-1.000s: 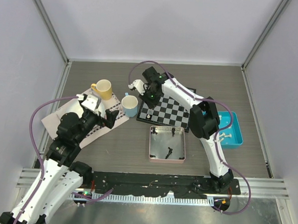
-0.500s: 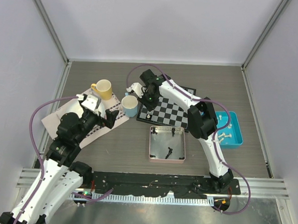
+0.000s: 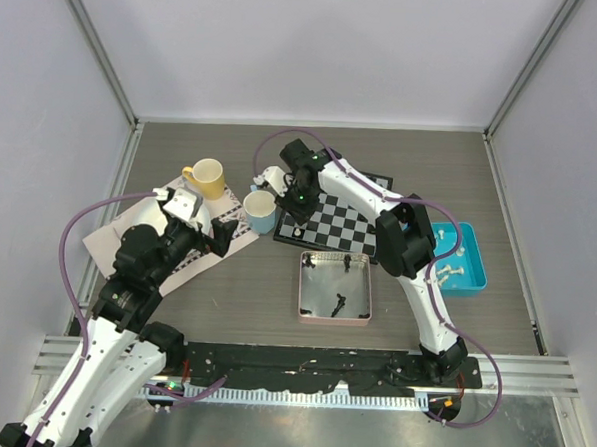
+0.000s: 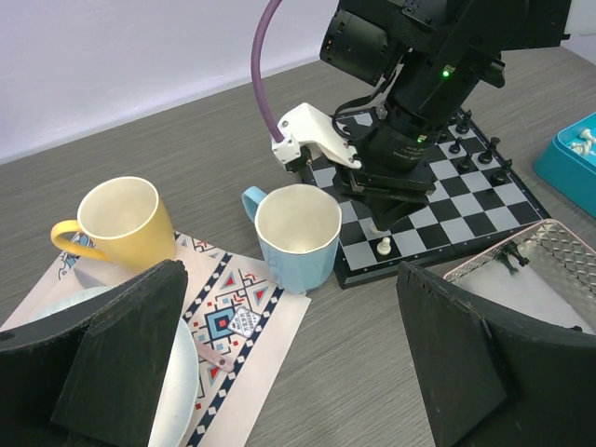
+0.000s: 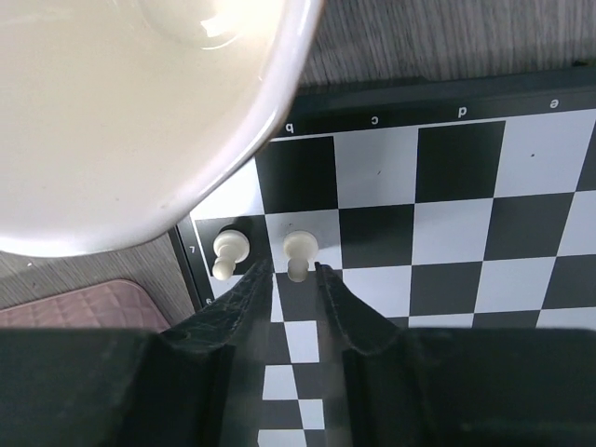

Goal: Set up the chess pieces on the board

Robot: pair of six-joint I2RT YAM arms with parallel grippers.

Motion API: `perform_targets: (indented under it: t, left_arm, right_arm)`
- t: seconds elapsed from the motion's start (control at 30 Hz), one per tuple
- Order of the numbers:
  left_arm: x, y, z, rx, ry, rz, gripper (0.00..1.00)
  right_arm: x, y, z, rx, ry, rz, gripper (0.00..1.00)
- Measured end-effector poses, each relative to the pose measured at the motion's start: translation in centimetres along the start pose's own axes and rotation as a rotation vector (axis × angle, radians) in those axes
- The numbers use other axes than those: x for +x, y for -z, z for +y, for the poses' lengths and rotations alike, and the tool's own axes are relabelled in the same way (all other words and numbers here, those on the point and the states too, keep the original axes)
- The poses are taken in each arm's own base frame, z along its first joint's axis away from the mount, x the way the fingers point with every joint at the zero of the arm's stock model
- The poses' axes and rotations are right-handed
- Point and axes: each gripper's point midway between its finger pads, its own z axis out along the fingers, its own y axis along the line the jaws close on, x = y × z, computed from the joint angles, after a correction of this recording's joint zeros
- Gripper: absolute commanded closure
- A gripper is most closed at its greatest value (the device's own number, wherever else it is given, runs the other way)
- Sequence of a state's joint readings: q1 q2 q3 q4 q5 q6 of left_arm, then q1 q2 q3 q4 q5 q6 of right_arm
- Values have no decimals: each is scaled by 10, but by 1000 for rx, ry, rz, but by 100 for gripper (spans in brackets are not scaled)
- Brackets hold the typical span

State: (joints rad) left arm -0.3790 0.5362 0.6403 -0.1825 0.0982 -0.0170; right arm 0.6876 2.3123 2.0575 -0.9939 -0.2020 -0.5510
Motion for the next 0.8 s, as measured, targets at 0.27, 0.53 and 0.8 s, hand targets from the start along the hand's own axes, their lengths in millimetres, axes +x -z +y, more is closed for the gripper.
perform_targets:
  t: [0.27, 0.53, 0.8]
  left_arm:
    - [0, 0, 0, 0, 0, -2, 0]
    - [-1, 0, -5, 28, 9, -5, 0]
    - [5, -17, -31, 155, 151, 75, 1]
  right_arm:
    - [-16, 13, -8, 34, -2, -40, 56]
    - [-25, 40, -11, 77, -10, -83, 55]
    - [-7, 121, 5, 101, -29, -213, 54]
